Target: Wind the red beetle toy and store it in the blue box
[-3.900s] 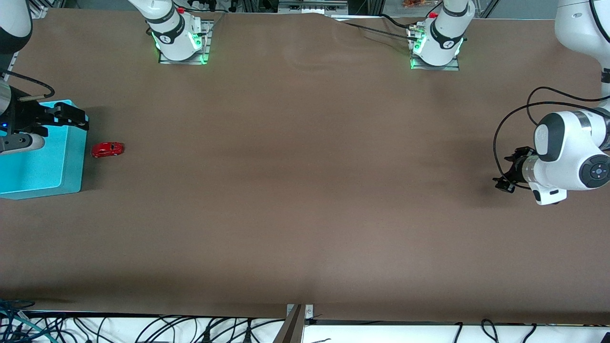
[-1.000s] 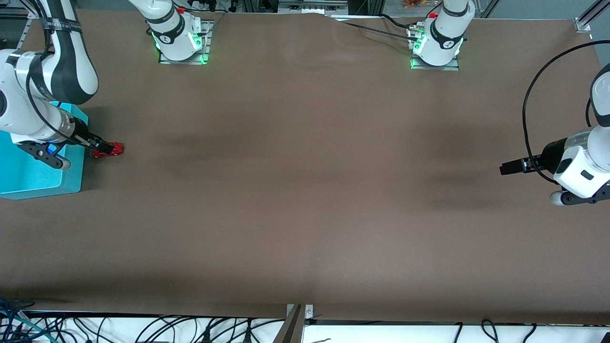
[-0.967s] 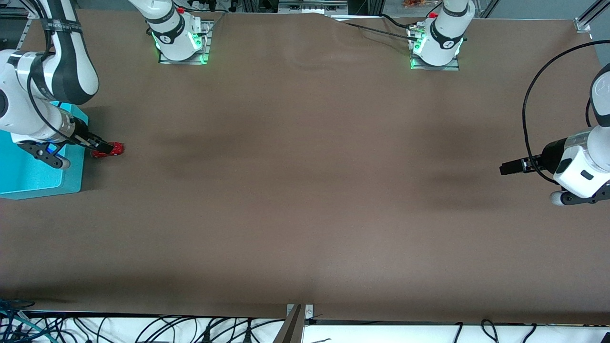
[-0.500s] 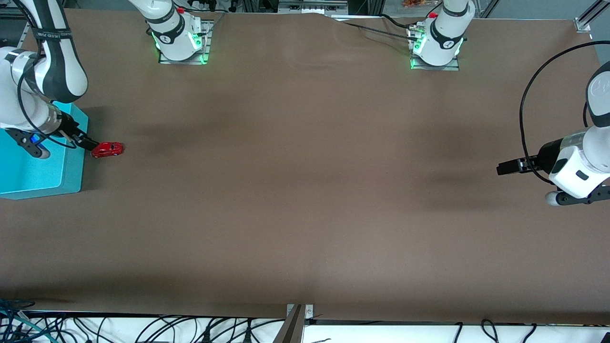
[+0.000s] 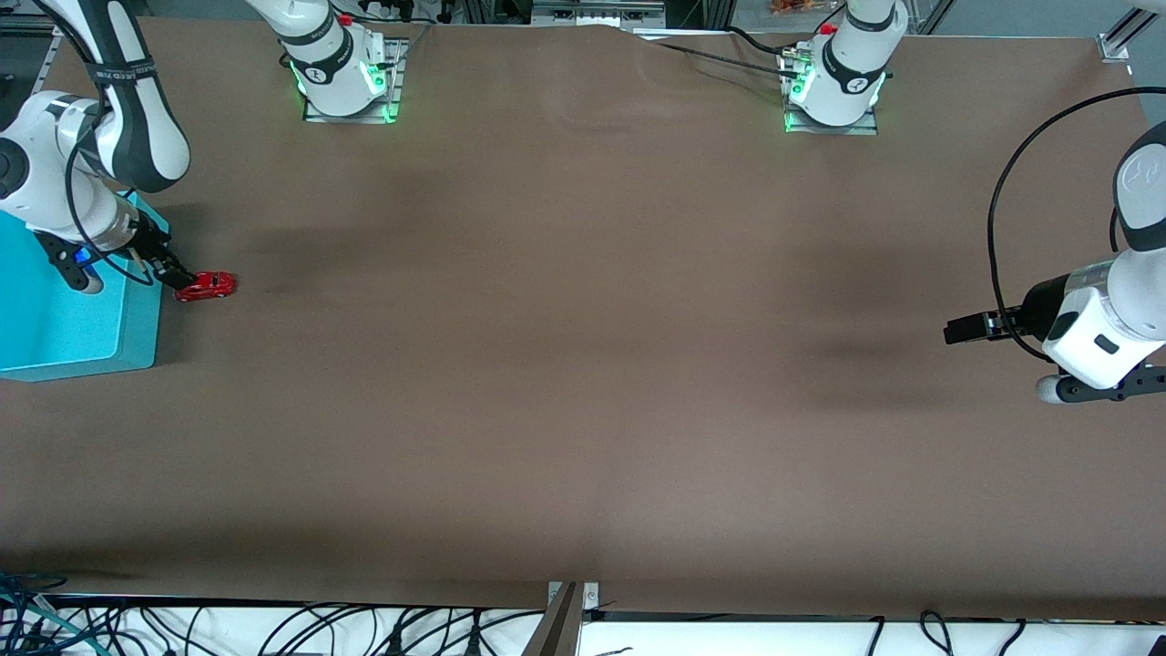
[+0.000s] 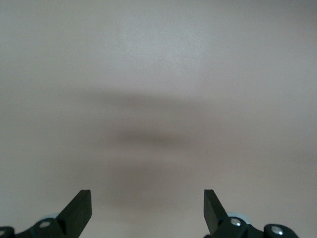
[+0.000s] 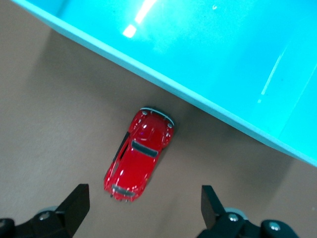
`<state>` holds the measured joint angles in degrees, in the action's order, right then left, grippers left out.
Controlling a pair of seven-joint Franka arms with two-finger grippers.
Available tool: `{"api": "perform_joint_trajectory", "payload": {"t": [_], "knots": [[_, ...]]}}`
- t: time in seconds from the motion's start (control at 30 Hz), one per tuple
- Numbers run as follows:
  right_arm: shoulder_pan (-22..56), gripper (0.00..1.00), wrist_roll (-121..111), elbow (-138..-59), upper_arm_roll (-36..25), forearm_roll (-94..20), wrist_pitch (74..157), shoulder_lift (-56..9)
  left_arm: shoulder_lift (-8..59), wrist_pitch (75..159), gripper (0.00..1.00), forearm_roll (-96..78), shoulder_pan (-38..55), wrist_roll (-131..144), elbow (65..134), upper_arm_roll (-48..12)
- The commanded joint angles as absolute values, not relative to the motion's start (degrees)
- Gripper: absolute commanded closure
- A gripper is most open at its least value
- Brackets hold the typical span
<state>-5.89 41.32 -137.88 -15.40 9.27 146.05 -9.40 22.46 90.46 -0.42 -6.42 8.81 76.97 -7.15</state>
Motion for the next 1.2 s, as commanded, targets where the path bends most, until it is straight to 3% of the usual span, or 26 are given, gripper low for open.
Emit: {"api": "perform_joint_trajectory", "payload": {"t": [0.0,0.47,1.03,1.17], "knots": [[-6.33,0.00,43.94,-139.66,-15.29,10.37,151.17,-11.16,23.47,89.74,0.00,-0.88,-6.24,7.73,74.88,-6.86],[-6.59,0.00,48.42,-139.66,-15.21,10.37,158.90,-15.82,23.47,89.74,0.00,-0.88,-6.33,7.73,74.88,-6.77],[-6.59,0.00,48.78,-139.48,-15.20,10.37,161.28,-18.54,23.55,89.74,0.00,-0.88,-6.50,7.73,74.88,-6.77],[-6.50,0.17,49.22,-139.48,-15.12,10.28,161.89,-19.16,23.55,89.74,0.00,-0.88,-6.59,7.73,74.88,-6.77]]}}
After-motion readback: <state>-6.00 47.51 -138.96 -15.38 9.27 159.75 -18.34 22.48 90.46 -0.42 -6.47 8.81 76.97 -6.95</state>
